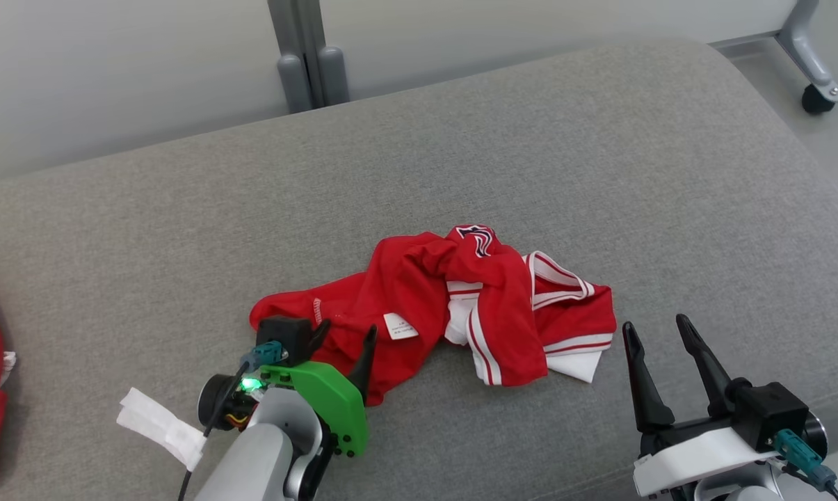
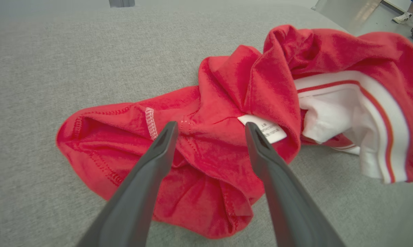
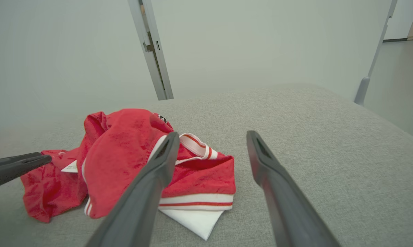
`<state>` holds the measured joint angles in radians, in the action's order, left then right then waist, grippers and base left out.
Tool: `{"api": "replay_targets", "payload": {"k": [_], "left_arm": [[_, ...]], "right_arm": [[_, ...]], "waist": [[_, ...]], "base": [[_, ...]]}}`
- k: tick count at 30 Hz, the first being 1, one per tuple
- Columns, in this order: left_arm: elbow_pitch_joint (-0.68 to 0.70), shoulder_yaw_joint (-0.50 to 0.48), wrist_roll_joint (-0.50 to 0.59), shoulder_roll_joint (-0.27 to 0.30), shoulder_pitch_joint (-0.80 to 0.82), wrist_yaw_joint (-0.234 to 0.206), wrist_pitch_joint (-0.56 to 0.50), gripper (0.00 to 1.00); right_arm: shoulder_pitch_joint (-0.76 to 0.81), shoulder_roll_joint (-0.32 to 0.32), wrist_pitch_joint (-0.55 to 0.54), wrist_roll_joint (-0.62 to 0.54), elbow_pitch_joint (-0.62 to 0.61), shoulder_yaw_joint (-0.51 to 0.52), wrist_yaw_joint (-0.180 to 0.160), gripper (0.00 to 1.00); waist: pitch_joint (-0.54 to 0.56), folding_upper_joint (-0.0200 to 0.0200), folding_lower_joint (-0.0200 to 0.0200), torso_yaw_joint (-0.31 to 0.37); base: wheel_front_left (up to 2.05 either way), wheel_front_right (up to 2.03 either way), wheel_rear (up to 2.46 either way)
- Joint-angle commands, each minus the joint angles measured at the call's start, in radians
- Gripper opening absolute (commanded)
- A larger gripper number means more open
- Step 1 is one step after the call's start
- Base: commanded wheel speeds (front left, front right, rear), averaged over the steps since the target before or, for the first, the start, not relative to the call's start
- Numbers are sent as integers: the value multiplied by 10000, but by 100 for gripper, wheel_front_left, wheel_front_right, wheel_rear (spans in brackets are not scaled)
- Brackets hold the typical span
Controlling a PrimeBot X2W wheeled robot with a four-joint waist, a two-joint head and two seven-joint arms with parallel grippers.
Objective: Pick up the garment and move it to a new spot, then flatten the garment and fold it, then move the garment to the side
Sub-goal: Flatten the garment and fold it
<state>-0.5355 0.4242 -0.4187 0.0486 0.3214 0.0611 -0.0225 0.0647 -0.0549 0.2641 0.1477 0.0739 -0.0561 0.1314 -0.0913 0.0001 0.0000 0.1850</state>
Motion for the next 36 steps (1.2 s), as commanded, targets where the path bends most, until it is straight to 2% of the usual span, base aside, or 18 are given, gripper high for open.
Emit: {"api": "replay_targets", "payload": {"k": [1,5,8,9,10,12,19,24,28,31,36], "left_arm": [[-289,-60,44,59,291,-175,-59,100],[-1026,-161,38,64,677,-398,15,100],[-1307,20,7,56,832,-105,181,100],[-1355,84,-53,56,841,3,215,83],[-1364,157,-79,54,900,96,317,45],[-1382,243,-149,52,964,192,532,0],[-543,592,-601,48,547,335,1076,0],[1009,639,-917,209,-109,357,940,0],[2715,557,-1238,635,-1086,265,475,0],[4032,449,-1418,1137,-2022,-6,20,0],[5286,152,-1821,1769,-3708,-406,-307,0]], "right_arm": [[-164,4,8,49,23,23,-14,100],[-201,20,6,77,54,83,-14,100],[-164,28,7,81,57,127,-14,100],[-153,31,7,80,55,143,-14,100],[-143,34,6,82,59,159,-14,100],[-120,37,6,83,72,192,-14,100],[128,39,6,93,67,246,-14,100],[292,39,7,90,47,370,-14,100],[408,38,7,82,63,437,-14,100],[540,38,6,76,68,456,-14,100],[674,37,7,68,51,463,-14,100]], "waist": [[-312,-1,0,348],[-356,-1,0,469],[-349,-1,0,479],[-350,-1,0,469],[-354,-1,0,455],[-322,-1,0,401],[-119,-1,0,55],[54,-1,0,-308],[219,-1,0,-595],[327,-1,0,-807],[443,-1,0,-1118]], "base": [[0,0,0],[0,0,0],[0,0,0],[0,0,0],[0,0,0],[0,0,0],[0,0,0],[0,0,0],[0,0,0],[0,0,0],[0,0,0]]}}
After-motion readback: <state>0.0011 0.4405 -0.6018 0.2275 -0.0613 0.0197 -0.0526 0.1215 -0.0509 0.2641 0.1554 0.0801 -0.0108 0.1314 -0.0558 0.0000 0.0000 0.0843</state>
